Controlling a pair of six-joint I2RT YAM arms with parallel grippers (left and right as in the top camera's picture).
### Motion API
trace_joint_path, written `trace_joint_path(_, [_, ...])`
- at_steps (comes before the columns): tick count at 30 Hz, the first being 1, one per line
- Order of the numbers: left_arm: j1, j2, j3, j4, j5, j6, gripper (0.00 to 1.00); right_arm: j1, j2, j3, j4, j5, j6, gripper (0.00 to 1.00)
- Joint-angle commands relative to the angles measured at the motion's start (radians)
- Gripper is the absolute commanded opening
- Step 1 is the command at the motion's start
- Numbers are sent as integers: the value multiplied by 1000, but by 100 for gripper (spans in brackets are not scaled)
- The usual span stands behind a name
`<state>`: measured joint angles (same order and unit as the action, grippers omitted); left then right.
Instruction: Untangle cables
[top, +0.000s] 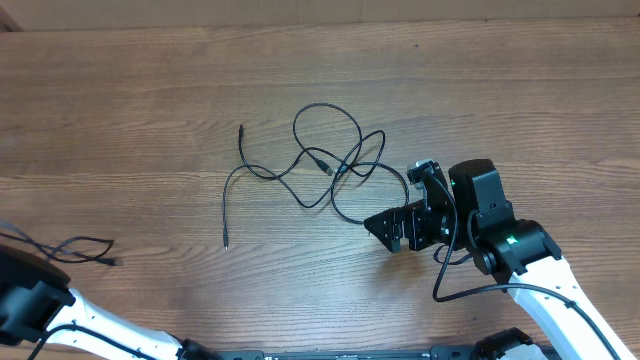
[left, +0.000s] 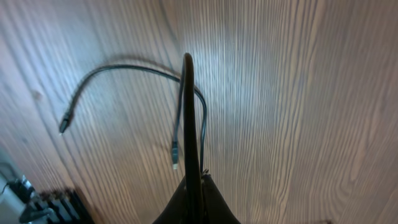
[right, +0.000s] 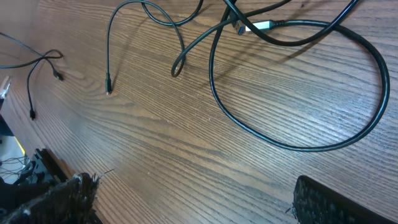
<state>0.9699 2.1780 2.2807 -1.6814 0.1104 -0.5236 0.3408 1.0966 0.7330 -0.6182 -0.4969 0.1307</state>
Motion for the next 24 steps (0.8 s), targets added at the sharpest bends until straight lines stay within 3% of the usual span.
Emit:
trace_joint_path(1, [-42, 10, -56, 15, 44, 40, 4, -2, -6, 8, 6, 4, -1, 100])
trace_joint_path(2, [-49, 10, -64, 19, 44, 53, 6, -2, -6, 8, 7, 4, -1, 100])
trace_joint_path(4, [-63, 10, -78, 26, 44, 62, 61, -2, -6, 8, 7, 4, -1, 100])
trace_joint_path(5, [-68, 10, -82, 31, 44, 76, 84, -2, -6, 8, 7, 4, -1, 100])
trace_joint_path(6, [-71, 10, -82, 36, 44, 89, 100, -2, -6, 8, 7, 4, -1, 100])
trace_joint_path(18, [-60, 10, -72, 40, 127, 180, 100, -2, -6, 8, 6, 10, -1, 100])
trace_joint_path(24, [-30, -15, -51, -9, 1, 138, 100, -2, -6, 8, 7, 11, -1, 100])
